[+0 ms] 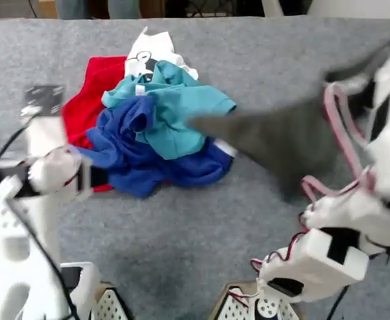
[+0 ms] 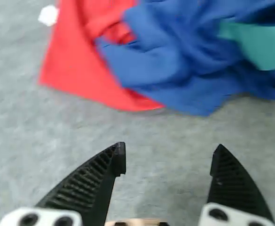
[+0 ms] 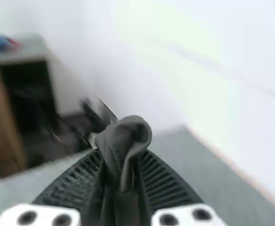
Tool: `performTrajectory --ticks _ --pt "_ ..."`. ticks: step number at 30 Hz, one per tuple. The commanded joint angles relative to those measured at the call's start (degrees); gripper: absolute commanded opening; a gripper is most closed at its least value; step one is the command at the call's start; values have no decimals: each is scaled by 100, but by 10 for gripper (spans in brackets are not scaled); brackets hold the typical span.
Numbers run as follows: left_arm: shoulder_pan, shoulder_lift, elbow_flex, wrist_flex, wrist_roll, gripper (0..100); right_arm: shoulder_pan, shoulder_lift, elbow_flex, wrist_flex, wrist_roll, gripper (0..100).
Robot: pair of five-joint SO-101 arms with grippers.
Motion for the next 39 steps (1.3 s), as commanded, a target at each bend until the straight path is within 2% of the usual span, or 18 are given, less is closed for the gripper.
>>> performTrajectory --ticks 1,3,5,8,11,15,21,24,27,30,35,39 --pt "505 1196 -1165 9 571 345 536 40 1305 18 53 14" --pt "620 2057 -1912 44 914 366 571 40 2325 18 79 14" --pt "752 2910 -2651 53 1143 370 554 13 3433 9 413 14" --pt "945 4044 -3723 53 1310 380 237 -110 5200 -9 976 14" --pt "1103 5055 -4716 35 1380 382 -97 -382 6914 -431 993 14" --pt "1147 6224 -5965 9 1785 383 -492 -954 9244 -1837 993 13" --pt "1121 8237 -7108 35 1829 372 -1055 -2035 12725 -4677 993 13" --pt "1015 9055 -7495 35 1793 297 -1108 -2396 14097 -6207 985 13" --pt "796 9662 -8040 44 1705 167 -1073 -2527 14949 -7341 985 13" --pt "541 10031 -8505 70 1152 15 -1081 -2536 15222 -7543 976 14" --pt "13 10092 -9508 651 677 28 -1055 -2527 15116 -7270 264 14" --pt "-831 9705 -10273 642 431 27 -1055 -2527 15125 -7279 255 14"
